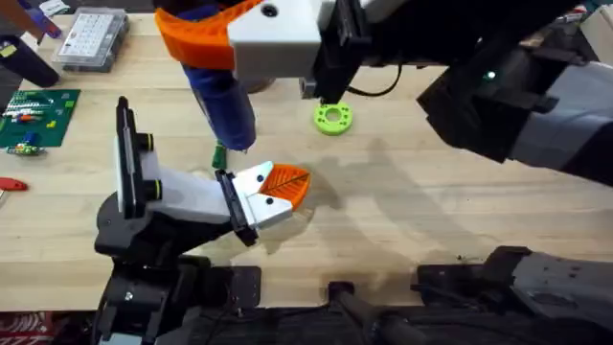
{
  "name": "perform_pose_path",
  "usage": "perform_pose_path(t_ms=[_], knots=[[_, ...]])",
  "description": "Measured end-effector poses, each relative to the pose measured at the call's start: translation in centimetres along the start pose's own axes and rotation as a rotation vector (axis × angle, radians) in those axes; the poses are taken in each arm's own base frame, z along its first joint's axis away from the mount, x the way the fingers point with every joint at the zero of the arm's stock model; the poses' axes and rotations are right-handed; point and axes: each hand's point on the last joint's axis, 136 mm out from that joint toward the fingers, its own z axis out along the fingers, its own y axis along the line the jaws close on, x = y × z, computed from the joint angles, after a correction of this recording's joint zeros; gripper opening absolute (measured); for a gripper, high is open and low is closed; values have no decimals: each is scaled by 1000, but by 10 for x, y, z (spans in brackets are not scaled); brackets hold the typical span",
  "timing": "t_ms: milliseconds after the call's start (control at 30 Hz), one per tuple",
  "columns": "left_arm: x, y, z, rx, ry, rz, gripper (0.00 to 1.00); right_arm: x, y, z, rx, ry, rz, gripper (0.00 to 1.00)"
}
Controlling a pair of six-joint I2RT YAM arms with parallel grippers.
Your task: Pick up the gripper from the table and insert it into the empty holder that is missing its gripper. Then pick up a screw, insert it into the mounting hole, and use the screwdriver to tighten it. Finally, clean up the table by picking up the vegetable and placing it into the bucket.
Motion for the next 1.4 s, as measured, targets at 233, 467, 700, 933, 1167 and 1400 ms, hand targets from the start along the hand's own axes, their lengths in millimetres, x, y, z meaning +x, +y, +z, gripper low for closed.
perform_pose_path(t_ms=[233, 467, 700, 933, 1167, 1400], knots=[[0, 0, 0, 0, 0, 0, 16, 10, 1, -2, 3, 14, 18, 26], [0, 0, 0, 0, 0, 0, 16, 18, 3, -5, 3, 12, 17, 26], [0, 0, 0, 0, 0, 0, 16, 21, 3, -6, 1, 19, 25, 26], [0, 0, 0, 0, 0, 0, 16, 28, 5, -7, -1, 30, 39, 26], [0, 0, 0, 0, 0, 0, 16, 38, 6, -10, 2, 44, 57, 26], [0, 0, 0, 0, 0, 0, 16, 40, 6, -10, 3, 49, 63, 26]])
